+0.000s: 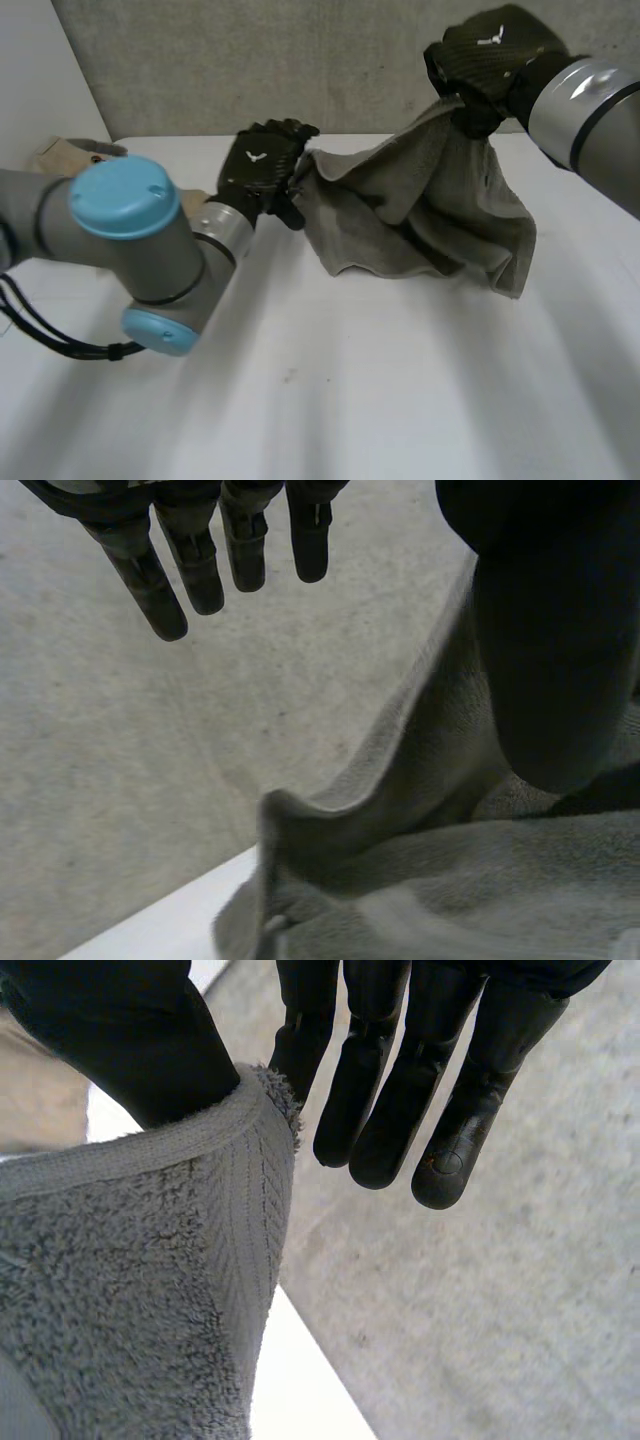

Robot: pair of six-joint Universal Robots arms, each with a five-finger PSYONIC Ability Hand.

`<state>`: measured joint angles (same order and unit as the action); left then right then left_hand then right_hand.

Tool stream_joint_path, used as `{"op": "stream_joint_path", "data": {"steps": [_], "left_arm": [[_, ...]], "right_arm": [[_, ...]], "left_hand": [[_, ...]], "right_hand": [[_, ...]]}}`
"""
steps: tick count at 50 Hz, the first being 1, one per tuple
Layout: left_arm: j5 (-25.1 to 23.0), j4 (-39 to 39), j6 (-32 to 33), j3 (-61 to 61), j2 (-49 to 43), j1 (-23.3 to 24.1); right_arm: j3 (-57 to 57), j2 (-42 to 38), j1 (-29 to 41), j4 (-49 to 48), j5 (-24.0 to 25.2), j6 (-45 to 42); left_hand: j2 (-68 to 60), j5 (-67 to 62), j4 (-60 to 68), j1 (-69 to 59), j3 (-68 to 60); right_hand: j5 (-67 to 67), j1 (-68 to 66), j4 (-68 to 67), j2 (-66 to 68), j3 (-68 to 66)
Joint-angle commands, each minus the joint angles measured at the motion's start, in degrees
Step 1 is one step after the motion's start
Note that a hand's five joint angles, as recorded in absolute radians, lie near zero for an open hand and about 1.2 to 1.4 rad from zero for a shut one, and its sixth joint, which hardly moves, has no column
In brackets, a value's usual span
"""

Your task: Fold the laundry.

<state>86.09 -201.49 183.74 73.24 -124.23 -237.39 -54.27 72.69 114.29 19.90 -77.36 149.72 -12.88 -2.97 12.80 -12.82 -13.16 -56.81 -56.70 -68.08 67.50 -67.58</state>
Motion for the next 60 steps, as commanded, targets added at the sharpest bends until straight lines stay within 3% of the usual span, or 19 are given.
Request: {"op": "stream_joint_path", "data": {"steps": [1, 10, 23, 28, 32, 35, 37, 40, 44, 49, 52, 57, 60], "left_arm": [[0.0, -4.0, -0.1, -0.9, -4.9, 2.5], [3.1, -7.4, 0.2, -3.5, -8.0, 3.1], [3.6, -7.3, 0.1, -3.0, -10.9, 2.9], [6.4, -7.4, 0.2, -4.4, -12.4, 2.7], [8.0, -7.3, 0.4, -7.2, -14.7, 2.3], [7.8, -7.0, 0.4, -8.7, -16.2, 1.8], [7.7, -6.7, 0.4, -8.7, -16.6, 0.5], [7.6, -5.6, 0.5, -7.8, -15.9, -0.6], [7.6, -1.6, 3.4, -4.2, -9.9, -2.8], [7.3, 2.1, 11.8, 5.0, 8.1, -9.4], [6.8, 3.5, 14.9, 8.6, 15.0, -10.9], [0.2, 11.6, 19.1, 14.8, 30.8, -11.9], [-3.7, 15.8, 19.5, 17.1, 35.3, -11.9]], "right_arm": [[-1.2, 5.1, 3.0, 2.6, -0.2, 0.3], [-2.4, 10.7, 5.3, 6.2, -0.3, 0.4], [-2.8, 17.0, 5.6, 5.9, 0.1, 0.8], [-2.9, 18.9, 5.8, 6.1, -0.2, 1.0], [-3.3, 21.0, 5.9, 6.1, -0.4, 1.1], [-3.6, 22.1, 5.8, 6.1, -0.6, 1.1], [-3.8, 22.7, 5.7, 6.0, -0.7, 1.0], [-4.3, 22.8, 4.8, 6.0, -0.8, 1.0], [-5.3, 22.6, 4.5, 6.2, -0.2, 0.7], [-6.5, 22.1, 0.2, 6.6, -0.1, -0.2], [-7.3, 20.0, -3.7, 6.6, 0.2, -1.4], [-8.5, 14.6, -8.2, 6.6, 0.7, -2.0], [-10.3, 11.7, -9.3, 6.6, 1.9, -1.9]], "left_hand": [[1.8, 1.9, -1.7, 1.8, 2.1], [0.5, 0.6, -0.4, 0.4, 0.8], [-0.5, -0.4, 0.6, -0.6, -0.3], [-1.7, -1.6, 1.8, -1.8, -1.4], [-14.4, -14.4, 14.5, -14.5, -14.2], [-39.5, -39.4, 39.5, -39.5, -39.2], [-67.0, -66.9, 67.0, -67.0, -66.7], [-67.1, -67.0, 67.2, -67.2, -66.8], [-67.1, -67.0, 67.2, -67.2, -66.8], [-67.1, -67.0, 67.2, -67.2, -66.8], [-67.1, -67.0, 67.2, -67.2, -66.8], [-67.1, -67.0, 67.2, -67.2, -66.8], [-67.1, -67.0, 67.2, -67.2, -66.8]], "right_hand": [[-13.2, -23.3, -11.9, 12.5, -12.4], [-13.2, -23.3, -11.9, 12.5, -12.4], [-13.2, -23.3, -11.9, 12.5, -12.4], [-13.2, -23.3, -11.9, 12.5, -12.4], [-13.2, -23.3, -11.9, 12.5, -12.4], [-13.2, -23.3, -11.9, 12.5, -12.4], [-13.2, -23.3, -11.9, 12.5, -12.4], [-13.2, -23.3, -11.9, 12.5, -12.4], [-13.2, -23.3, -11.9, 12.5, -12.4], [-13.2, -23.3, -11.9, 12.5, -12.4], [-13.2, -23.3, -11.9, 12.5, -12.4], [-13.2, -23.3, -11.9, 12.5, -12.4], [-13.2, -23.3, -11.9, 12.5, -12.4]]}}
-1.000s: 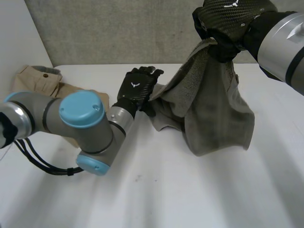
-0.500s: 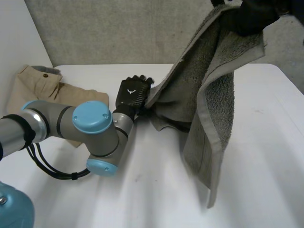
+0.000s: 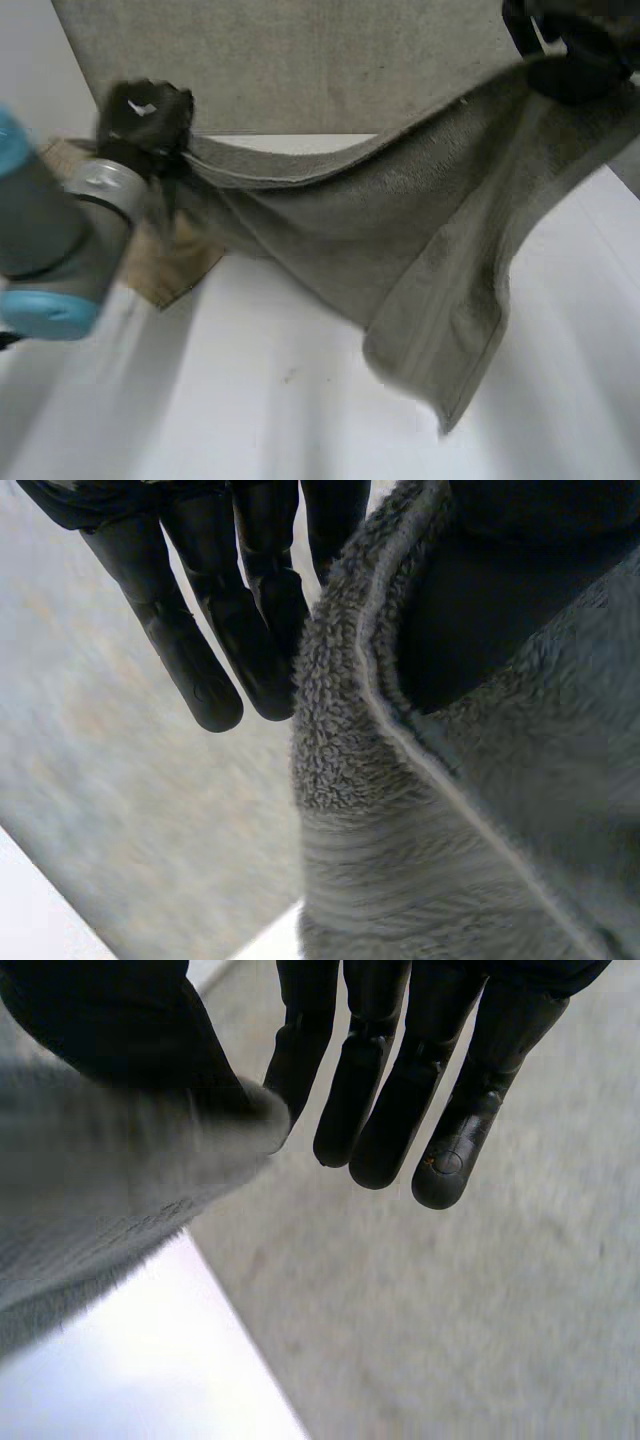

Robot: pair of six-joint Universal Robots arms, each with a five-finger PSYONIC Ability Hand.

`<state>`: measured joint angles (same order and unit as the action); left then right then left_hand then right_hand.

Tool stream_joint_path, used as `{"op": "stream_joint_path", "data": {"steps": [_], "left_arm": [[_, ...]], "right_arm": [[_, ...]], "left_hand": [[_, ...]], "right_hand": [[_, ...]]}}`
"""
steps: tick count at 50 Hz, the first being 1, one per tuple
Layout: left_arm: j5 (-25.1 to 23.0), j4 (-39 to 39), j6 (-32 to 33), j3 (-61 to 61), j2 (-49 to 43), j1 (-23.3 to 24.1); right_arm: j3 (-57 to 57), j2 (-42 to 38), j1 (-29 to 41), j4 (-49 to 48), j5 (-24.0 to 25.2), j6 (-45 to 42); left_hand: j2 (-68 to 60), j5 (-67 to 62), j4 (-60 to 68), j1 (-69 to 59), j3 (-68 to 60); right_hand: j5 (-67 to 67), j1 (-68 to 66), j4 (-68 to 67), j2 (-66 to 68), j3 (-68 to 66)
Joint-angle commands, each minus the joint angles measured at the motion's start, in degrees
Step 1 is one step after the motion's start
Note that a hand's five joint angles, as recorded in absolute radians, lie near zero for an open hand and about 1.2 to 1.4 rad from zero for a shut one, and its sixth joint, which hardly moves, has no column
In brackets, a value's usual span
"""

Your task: Fold the laundry.

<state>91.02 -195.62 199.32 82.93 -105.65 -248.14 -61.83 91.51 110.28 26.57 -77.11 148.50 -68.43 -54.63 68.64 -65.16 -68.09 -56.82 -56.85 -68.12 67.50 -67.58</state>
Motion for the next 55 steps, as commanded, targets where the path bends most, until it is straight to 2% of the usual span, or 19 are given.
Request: {"op": "stream_joint_path", "data": {"steps": [1, 5, 7, 11, 15, 18, 19, 22, 23, 28, 31, 35, 42, 47, 51, 55], "left_arm": [[-10.9, 12.6, 4.0, 8.9, 18.3, -1.1], [-13.9, 17.2, 4.7, 11.5, 17.9, -1.0], [-13.9, 17.6, 5.5, 12.0, 16.2, -0.9], [-13.7, 17.7, 9.3, 10.5, 7.6, -0.9], [-11.4, 17.5, 13.5, 3.0, -3.0, -0.6], [-7.4, 16.7, 15.5, -6.8, -11.7, -0.1], [-5.8, 15.7, 15.8, -12.3, -15.2, 0.0], [-5.0, 11.9, 15.7, -20.3, -19.1, 0.0], [-4.9, 8.3, 15.6, -24.9, -20.4, 0.4], [-4.1, -2.3, 14.8, -31.8, -19.6, 1.6], [-2.4, -9.9, 13.6, -32.6, -15.1, 3.3], [-1.4, -16.4, 12.0, -29.9, -9.3, 3.9], [-1.5, -16.6, 9.3, -16.9, -1.5, 4.1], [-1.9, -16.2, 8.7, -4.6, 0.4, 4.0], [-1.9, -16.2, 8.6, 5.4, 0.6, 4.0], [-2.3, -16.3, 8.8, 14.6, -0.6, 4.1]], "right_arm": [[-3.3, -7.9, -5.4, 0.0, 1.9, -0.7], [-5.2, -13.1, -5.5, -0.1, 3.2, -0.4], [-5.8, -16.6, -5.3, -0.3, 3.6, -0.2], [-5.4, -22.1, -5.1, -1.2, 3.5, -0.1], [-3.0, -27.5, -4.9, -5.8, 2.6, 0.5], [1.5, -31.1, -4.9, -10.9, 0.6, 2.7], [2.8, -32.1, -4.8, -12.1, 0.0, 3.4], [8.7, -34.6, -4.8, -17.5, -1.8, 5.1], [10.2, -35.2, -4.8, -18.9, -2.2, 5.5], [18.2, -35.8, -4.7, -28.8, -5.3, 8.8], [19.2, -34.5, -4.3, -32.8, -7.3, 10.4], [18.3, -29.3, -4.5, -37.8, -8.4, 12.8], [9.6, -21.5, -4.6, -38.9, -5.9, 14.1], [-5.1, -13.0, -5.2, -37.0, -0.2, 13.4], [-17.1, -9.0, -5.5, -34.6, 5.1, 11.6], [-28.2, -8.1, -6.1, -33.3, 8.1, 6.3]], "left_hand": [[-11.6, -15.4, 11.4, -14.8, -11.9], [-11.6, -15.4, 11.4, -14.8, -11.9], [-11.6, -15.4, 11.4, -14.8, -11.9], [-11.6, -15.4, 11.4, -14.8, -11.9], [-11.6, -15.4, 11.4, -14.8, -11.9], [-11.6, -15.4, 11.4, -14.8, -11.9], [-11.6, -15.4, 11.4, -14.8, -11.9], [-11.6, -15.4, 11.4, -14.8, -11.9], [-11.6, -15.4, 11.4, -14.8, -11.9], [-11.6, -15.4, 11.4, -14.8, -11.9], [-11.6, -15.4, 11.4, -14.8, -11.9], [-11.6, -15.4, 11.4, -14.8, -11.9], [-11.6, -15.4, 11.4, -14.8, -11.9], [-11.6, -15.4, 11.4, -14.8, -11.9], [-11.6, -15.4, 11.4, -14.8, -11.9], [-11.6, -15.4, 11.4, -14.8, -11.9]], "right_hand": [[-13.2, -23.1, -11.9, 12.5, -12.4], [-13.2, -23.1, -11.9, 12.5, -12.4], [-13.2, -23.1, -11.9, 12.5, -12.4], [-13.2, -23.1, -11.9, 12.5, -12.4], [-13.2, -23.1, -11.9, 12.5, -12.4], [-13.2, -23.1, -11.9, 12.5, -12.4], [-13.2, -23.1, -11.9, 12.5, -12.4], [-13.2, -23.1, -11.9, 12.5, -12.4], [-13.2, -23.1, -11.9, 12.5, -12.4], [-13.2, -23.1, -11.9, 12.5, -12.4], [-13.2, -23.1, -11.9, 12.5, -12.4], [-13.2, -23.1, -11.9, 12.5, -12.4], [-13.2, -23.1, -11.9, 12.5, -12.4], [-13.2, -23.1, -11.9, 12.5, -12.4], [-13.2, -23.1, -11.9, 12.5, -12.4], [-13.2, -23.1, -11.9, 12.5, -12.4]]}}
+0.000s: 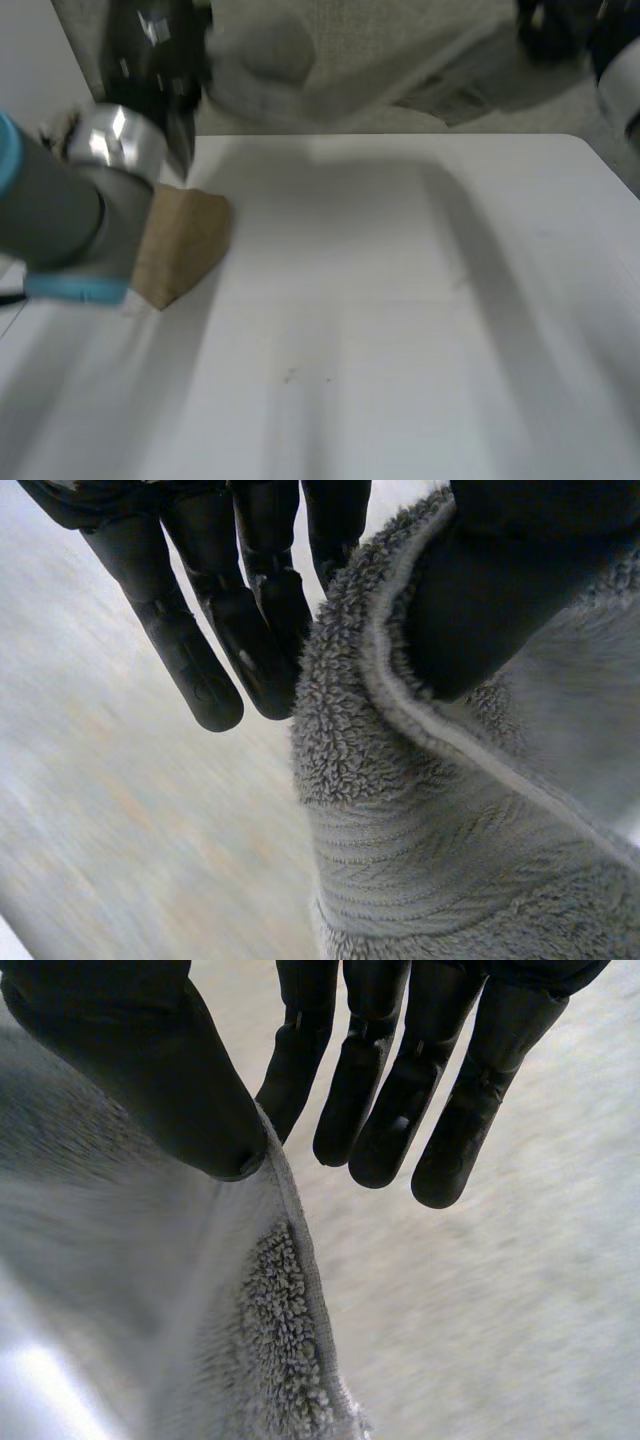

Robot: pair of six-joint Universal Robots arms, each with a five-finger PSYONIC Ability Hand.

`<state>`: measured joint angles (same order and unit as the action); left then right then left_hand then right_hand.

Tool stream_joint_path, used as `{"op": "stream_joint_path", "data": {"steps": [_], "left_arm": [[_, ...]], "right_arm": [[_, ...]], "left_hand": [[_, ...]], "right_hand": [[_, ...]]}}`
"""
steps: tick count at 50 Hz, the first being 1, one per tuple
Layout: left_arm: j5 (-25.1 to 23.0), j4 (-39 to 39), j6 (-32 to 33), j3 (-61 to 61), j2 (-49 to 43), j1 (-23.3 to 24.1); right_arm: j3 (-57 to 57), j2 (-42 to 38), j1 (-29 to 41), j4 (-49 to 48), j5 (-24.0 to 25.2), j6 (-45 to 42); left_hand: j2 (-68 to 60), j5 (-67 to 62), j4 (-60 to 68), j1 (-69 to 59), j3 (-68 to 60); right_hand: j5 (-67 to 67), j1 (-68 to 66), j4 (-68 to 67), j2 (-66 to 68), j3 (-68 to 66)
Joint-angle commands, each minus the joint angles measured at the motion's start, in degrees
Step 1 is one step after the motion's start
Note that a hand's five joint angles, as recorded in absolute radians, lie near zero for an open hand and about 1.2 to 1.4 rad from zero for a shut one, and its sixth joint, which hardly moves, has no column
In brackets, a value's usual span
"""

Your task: Fold the laundry.

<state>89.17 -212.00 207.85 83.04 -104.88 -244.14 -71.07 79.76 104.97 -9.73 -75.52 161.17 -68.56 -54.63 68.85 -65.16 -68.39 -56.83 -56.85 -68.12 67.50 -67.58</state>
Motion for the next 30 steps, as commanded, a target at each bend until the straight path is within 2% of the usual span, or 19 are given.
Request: {"op": "stream_joint_path", "data": {"steps": [1, 6, 11, 12, 17, 20, 24, 27, 30], "left_arm": [[-0.4, 0.1, 0.4, 15.4, -1.8, 0.1], [-0.1, 0.4, 0.5, 17.9, -6.3, 0.9], [-0.1, 2.6, 0.6, 18.4, -9.7, 0.8], [-0.1, 3.0, 0.6, 18.3, -10.3, 0.7], [-0.1, 4.9, 0.7, 18.5, -11.0, 0.2], [0.1, 6.1, 0.7, 18.7, -11.0, 0.0], [0.7, 7.7, 0.5, 19.2, -10.8, -0.7], [1.2, 9.1, 0.0, 19.7, -10.5, -2.9], [3.0, 10.3, -0.2, 20.1, -10.3, -4.2]], "right_arm": [[-20.5, 3.6, -0.9, 3.5, 6.7, -7.8], [-30.2, -0.7, -2.0, 5.9, 6.5, -18.2], [-32.7, -4.9, -4.1, 7.4, 6.1, -22.7], [-32.9, -5.5, -4.8, 7.4, 6.0, -22.3], [-32.8, -6.1, -6.0, 7.0, 6.3, -19.6], [-32.6, -6.4, -6.4, 6.0, 6.2, -16.2], [-33.0, -6.3, -7.1, 4.2, 6.2, -13.6], [-33.2, -6.4, -7.2, 3.8, 6.3, -13.0], [-33.9, -6.4, -7.2, 3.4, 6.2, -13.0]], "left_hand": [[-11.4, -15.4, 11.1, -14.8, -11.6], [-11.0, -14.9, 10.7, -14.4, -11.1], [9.0, 5.1, -9.3, 5.6, 8.9], [11.6, 7.6, -11.9, 8.2, 11.4], [45.6, 41.7, -45.9, 42.3, 45.5], [55.9, 52.0, -56.2, 52.5, 55.8], [56.0, 52.1, -56.3, 52.6, 55.8], [55.7, 51.7, -56.0, 52.3, 55.5], [55.1, 51.2, -55.4, 51.8, 55.0]], "right_hand": [[-13.2, -23.1, -11.9, 12.5, -12.4], [-13.2, -23.1, -11.9, 12.5, -12.4], [-13.2, -23.1, -11.9, 12.5, -12.4], [-13.2, -23.1, -11.9, 12.5, -12.4], [-13.2, -23.1, -11.9, 12.5, -12.4], [-13.2, -23.1, -11.9, 12.5, -12.4], [-13.2, -23.1, -11.9, 12.5, -12.4], [-13.2, -23.1, -11.9, 12.5, -12.4], [-13.2, -23.1, -11.9, 12.5, -12.4]]}}
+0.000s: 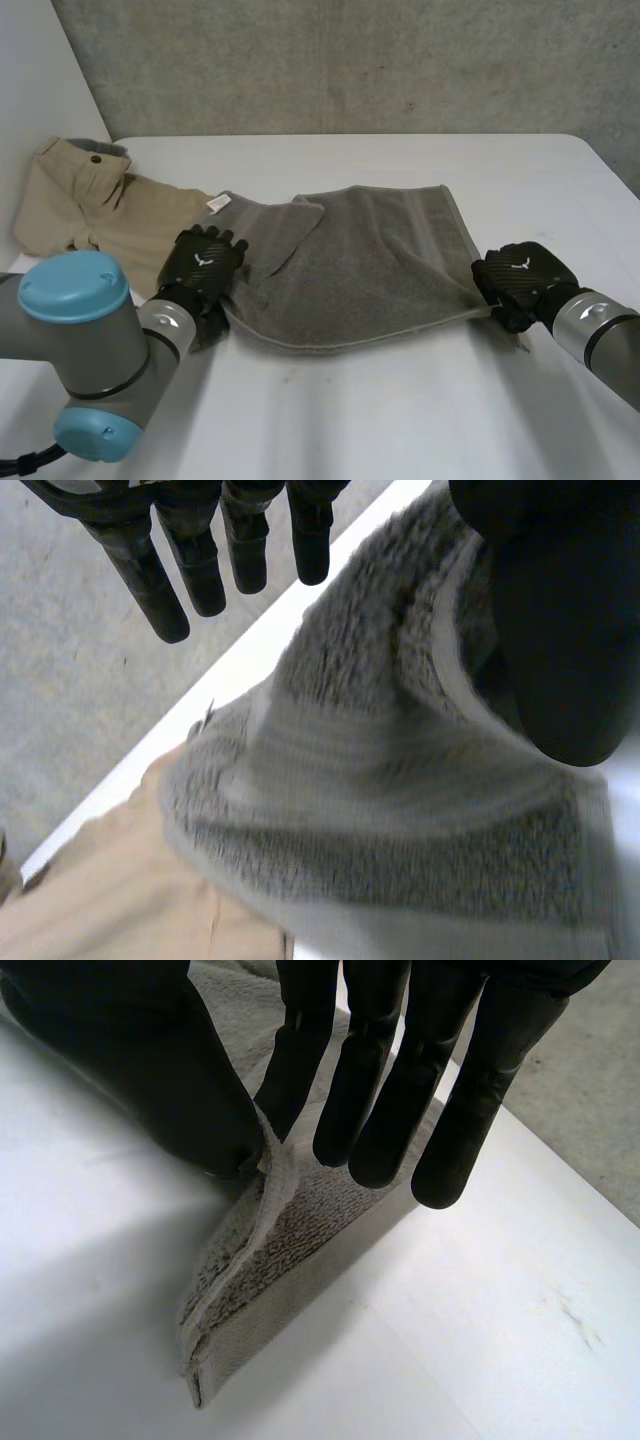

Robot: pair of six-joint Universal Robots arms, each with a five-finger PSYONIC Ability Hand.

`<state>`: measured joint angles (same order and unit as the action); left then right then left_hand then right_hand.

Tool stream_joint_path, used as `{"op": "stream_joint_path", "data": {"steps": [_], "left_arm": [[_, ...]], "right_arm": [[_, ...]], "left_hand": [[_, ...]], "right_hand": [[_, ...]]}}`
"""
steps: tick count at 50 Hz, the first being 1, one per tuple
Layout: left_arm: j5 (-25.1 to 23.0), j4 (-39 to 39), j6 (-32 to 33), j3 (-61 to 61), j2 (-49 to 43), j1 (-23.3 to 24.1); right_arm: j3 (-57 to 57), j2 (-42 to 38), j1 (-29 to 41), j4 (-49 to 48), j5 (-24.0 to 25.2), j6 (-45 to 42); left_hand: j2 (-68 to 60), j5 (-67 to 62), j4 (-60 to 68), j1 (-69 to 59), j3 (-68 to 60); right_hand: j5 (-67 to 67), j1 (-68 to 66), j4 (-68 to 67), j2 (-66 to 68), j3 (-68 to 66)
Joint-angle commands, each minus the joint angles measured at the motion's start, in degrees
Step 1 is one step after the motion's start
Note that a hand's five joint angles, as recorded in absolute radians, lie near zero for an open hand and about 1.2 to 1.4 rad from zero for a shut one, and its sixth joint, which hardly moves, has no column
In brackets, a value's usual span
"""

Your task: Fold the laundry.

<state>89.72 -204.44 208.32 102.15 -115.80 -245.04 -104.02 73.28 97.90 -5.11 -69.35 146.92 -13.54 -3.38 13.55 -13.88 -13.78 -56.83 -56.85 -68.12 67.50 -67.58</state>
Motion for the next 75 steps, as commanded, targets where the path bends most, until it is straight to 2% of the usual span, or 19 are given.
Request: {"op": "stream_joint_path", "data": {"steps": [1, 9, 13, 16, 24, 29, 34, 38, 46, 56, 60, 65, 68, 72, 75], "left_arm": [[3.1, 3.0, -0.6, 1.0, 0.7, -3.3], [7.2, 3.8, -0.7, 1.0, 0.8, -3.9], [7.0, 4.3, -1.2, 1.0, 1.6, -4.0], [7.0, 4.6, -2.7, 0.9, 2.3, -4.2], [6.8, 11.2, -12.9, 0.8, 4.7, -4.4], [3.6, 19.2, -24.7, 0.9, 6.5, -5.4], [-0.6, 23.5, -33.2, 1.0, 6.6, -6.7], [-0.1, 23.2, -35.8, 1.4, 6.9, -9.0], [2.1, 19.9, -36.2, 3.4, 8.7, -13.2], [1.3, 19.4, -35.3, 9.5, 15.4, -13.7], [-1.1, 20.4, -33.6, 10.9, 17.0, -13.1], [-6.4, 22.9, -30.8, 11.4, 16.2, -12.7], [-6.8, 22.7, -30.7, 10.8, 14.6, -12.6], [-7.0, 21.3, -30.3, 7.0, 8.6, -12.0], [-6.9, 21.2, -30.3, 4.4, 5.9, -10.7]], "right_arm": [[-1.2, 0.1, -0.2, -1.6, 0.0, 1.3], [-2.0, -0.1, -0.1, -2.6, -0.1, 1.3], [-2.2, -0.1, 0.0, -3.2, -0.2, 1.3], [-2.3, 0.0, 0.0, -3.2, -0.1, 1.3], [-2.7, 0.0, -0.2, -3.5, -0.1, 1.4], [-2.7, 0.0, -0.1, -3.6, -0.1, 1.4], [-2.7, 0.0, -0.1, -3.6, -0.1, 1.4], [-2.8, 0.0, -0.1, -3.6, -0.1, 1.4], [-2.8, -0.1, -0.2, -3.6, 0.0, 1.4], [-2.7, -0.1, -0.2, -3.5, 0.0, 1.3], [-2.7, -0.2, -0.1, -3.6, 0.0, 1.3], [-2.7, -0.6, 0.0, -3.5, 0.0, 1.3], [-2.7, -0.6, 0.0, -3.5, 0.0, 1.3], [-2.7, -0.6, 0.0, -3.4, 0.0, 1.3], [-2.8, -0.6, 0.0, -3.4, 0.0, 1.3]], "left_hand": [[0.1, 0.0, -0.1, 0.5, 0.4], [-1.0, -1.2, 1.0, -0.7, -0.8], [-12.4, -12.6, 12.4, -12.1, -12.2], [-13.8, -14.0, 13.8, -13.5, -13.6], [-14.3, -14.5, 14.3, -14.0, -14.1], [-32.0, -32.2, 32.0, -31.6, -31.7], [-31.2, -31.3, 31.2, -30.8, -30.9], [-30.1, -30.3, 30.1, -29.8, -29.9], [-29.3, -29.5, 29.3, -29.0, -29.1], [-32.5, -32.7, 32.5, -32.2, -32.2], [-36.4, -36.5, 36.4, -36.0, -36.1], [-36.7, -36.9, 36.7, -36.4, -36.5], [-34.2, -34.4, 34.2, -33.9, -34.0], [-15.6, -15.7, 15.6, -15.2, -15.3], [-11.7, -11.8, 11.6, -11.3, -11.4]], "right_hand": [[-13.2, -23.1, -11.9, 12.5, -12.4], [-13.2, -23.1, -11.9, 12.5, -12.4], [-13.2, -23.1, -11.9, 12.5, -12.4], [-13.2, -23.1, -11.9, 12.5, -12.4], [-13.2, -23.1, -11.9, 12.5, -12.4], [-13.2, -23.1, -11.9, 12.5, -12.4], [-13.2, -23.1, -11.9, 12.5, -12.4], [-13.2, -23.1, -11.9, 12.5, -12.4], [-13.2, -23.1, -11.9, 12.5, -12.4], [-13.2, -23.1, -11.9, 12.5, -12.4], [-13.2, -23.1, -11.9, 12.5, -12.4], [-13.2, -23.1, -11.9, 12.5, -12.4], [-13.2, -23.1, -11.9, 12.5, -12.4], [-13.2, -23.1, -11.9, 12.5, -12.4], [-13.2, -23.1, -11.9, 12.5, -12.4]]}}
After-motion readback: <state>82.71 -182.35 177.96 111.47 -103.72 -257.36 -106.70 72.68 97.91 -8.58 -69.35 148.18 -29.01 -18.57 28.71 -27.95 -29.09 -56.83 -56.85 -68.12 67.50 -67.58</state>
